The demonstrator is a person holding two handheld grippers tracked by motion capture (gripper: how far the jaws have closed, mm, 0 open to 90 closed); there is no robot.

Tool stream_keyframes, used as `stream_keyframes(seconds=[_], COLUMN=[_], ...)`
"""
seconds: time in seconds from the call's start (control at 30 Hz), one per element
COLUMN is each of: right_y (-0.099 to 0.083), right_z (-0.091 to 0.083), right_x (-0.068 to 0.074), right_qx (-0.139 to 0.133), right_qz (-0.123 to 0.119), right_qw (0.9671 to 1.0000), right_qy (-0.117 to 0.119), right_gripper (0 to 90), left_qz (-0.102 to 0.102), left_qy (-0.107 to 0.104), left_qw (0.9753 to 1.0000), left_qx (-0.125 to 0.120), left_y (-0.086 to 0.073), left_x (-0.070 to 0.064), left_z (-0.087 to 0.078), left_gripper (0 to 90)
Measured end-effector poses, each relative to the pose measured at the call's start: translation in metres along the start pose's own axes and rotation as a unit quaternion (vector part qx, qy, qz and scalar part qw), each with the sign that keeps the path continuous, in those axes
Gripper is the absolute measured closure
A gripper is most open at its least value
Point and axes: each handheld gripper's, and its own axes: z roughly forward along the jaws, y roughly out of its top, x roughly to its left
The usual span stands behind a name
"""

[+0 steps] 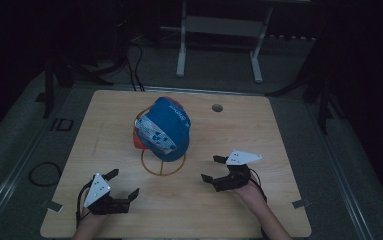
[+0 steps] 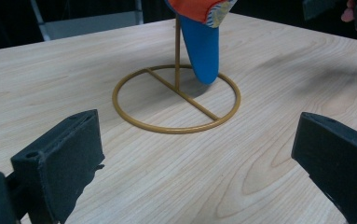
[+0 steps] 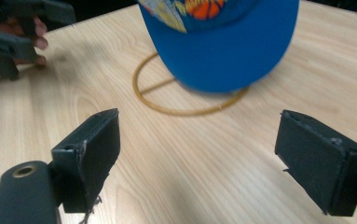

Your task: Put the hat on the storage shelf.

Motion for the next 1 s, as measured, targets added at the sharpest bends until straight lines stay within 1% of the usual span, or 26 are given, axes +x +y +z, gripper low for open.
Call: stream_keyframes(seconds=[0.07, 0.1, 0.2, 0.37, 0.47, 0.53, 0.67, 0.77, 0.9, 1.0], right_y=[-0.003, -0.009, -0.018, -0.032, -0.034, -0.041, -0.048, -0.053, -0.06, -0.063], right_z=[-0.001, -0.002, -0.003, -0.006, -0.007, -0.012, -0.02, -0.026, -0.033, -0.039], right_x=[-0.001, -0.003, -0.004, -0.006, -0.007, -0.009, -0.011, -0.013, -0.016, -0.017], right_qx=[0.0, 0.002, 0.008, 0.022, 0.024, 0.03, 0.037, 0.038, 0.045, 0.041], right_qz=[0.003, 0.009, 0.013, 0.014, 0.015, 0.018, 0.02, 0.023, 0.022, 0.024], right_qw=[1.0, 1.0, 0.9999, 0.9996, 0.9996, 0.9993, 0.9989, 0.9987, 0.9979, 0.9977], right_qy=[-0.001, 0.0, -0.002, -0.006, -0.006, -0.01, -0.019, -0.025, -0.04, -0.048], right_gripper=[14.1, 14.1, 14.2, 14.2, 14.1, 14.1, 14.1, 14.1, 14.1, 14.1], left_qz=[-0.002, -0.002, -0.002, 0.004, 0.004, 0.004, 0.003, 0.007, 0.008, 0.009], left_qy=[-0.001, 0.0, -0.001, -0.004, -0.004, -0.005, -0.004, -0.002, -0.002, 0.0], left_qw=[1.0, 1.0, 1.0, 0.9999, 0.9999, 0.9999, 0.9999, 0.9998, 0.9998, 0.9998], left_qx=[0.001, 0.002, 0.007, 0.013, 0.013, 0.014, 0.014, 0.016, 0.018, 0.019], left_y=[0.0, -0.001, -0.003, -0.003, -0.004, -0.003, -0.003, -0.003, -0.003, -0.003], left_x=[0.0, 0.001, 0.002, 0.001, 0.001, 0.001, 0.001, 0.001, 0.001, 0.001], left_z=[0.0, 0.001, 0.001, 0.003, 0.003, 0.003, 0.003, 0.003, 0.003, 0.003], left_gripper=[2.2, 2.2, 2.2, 2.2, 2.2, 2.2, 2.3, 2.3, 2.2, 2.2])
